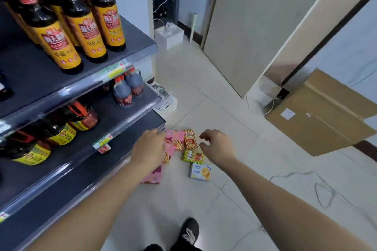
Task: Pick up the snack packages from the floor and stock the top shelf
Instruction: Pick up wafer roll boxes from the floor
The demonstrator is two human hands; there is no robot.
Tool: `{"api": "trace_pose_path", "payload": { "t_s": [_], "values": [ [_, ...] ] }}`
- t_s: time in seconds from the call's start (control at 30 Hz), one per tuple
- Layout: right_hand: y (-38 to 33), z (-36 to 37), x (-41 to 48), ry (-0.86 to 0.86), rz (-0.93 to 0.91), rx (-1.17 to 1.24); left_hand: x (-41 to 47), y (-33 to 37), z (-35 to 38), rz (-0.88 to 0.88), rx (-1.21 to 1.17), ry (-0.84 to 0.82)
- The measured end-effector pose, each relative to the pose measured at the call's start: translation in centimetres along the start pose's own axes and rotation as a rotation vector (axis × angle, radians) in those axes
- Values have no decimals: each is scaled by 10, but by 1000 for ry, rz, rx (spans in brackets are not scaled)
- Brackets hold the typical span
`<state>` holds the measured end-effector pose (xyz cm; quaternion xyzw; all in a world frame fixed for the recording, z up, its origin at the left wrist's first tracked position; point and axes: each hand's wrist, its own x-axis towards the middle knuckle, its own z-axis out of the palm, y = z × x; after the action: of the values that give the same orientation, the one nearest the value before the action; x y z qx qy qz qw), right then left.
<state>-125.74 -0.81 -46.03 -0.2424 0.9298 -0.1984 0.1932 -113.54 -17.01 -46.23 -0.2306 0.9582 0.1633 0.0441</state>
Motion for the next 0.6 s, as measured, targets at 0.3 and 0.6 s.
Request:
{"api": "trace_pose_path", "payload": {
  "t_s": [0.3,0.6],
  "values": [
    [59,42,107,-121,92,15,105,2,64,-80,-36,-130],
    [105,131,207,-243,226,70,211,-46,161,-149,-46,-265]
  ]
}}
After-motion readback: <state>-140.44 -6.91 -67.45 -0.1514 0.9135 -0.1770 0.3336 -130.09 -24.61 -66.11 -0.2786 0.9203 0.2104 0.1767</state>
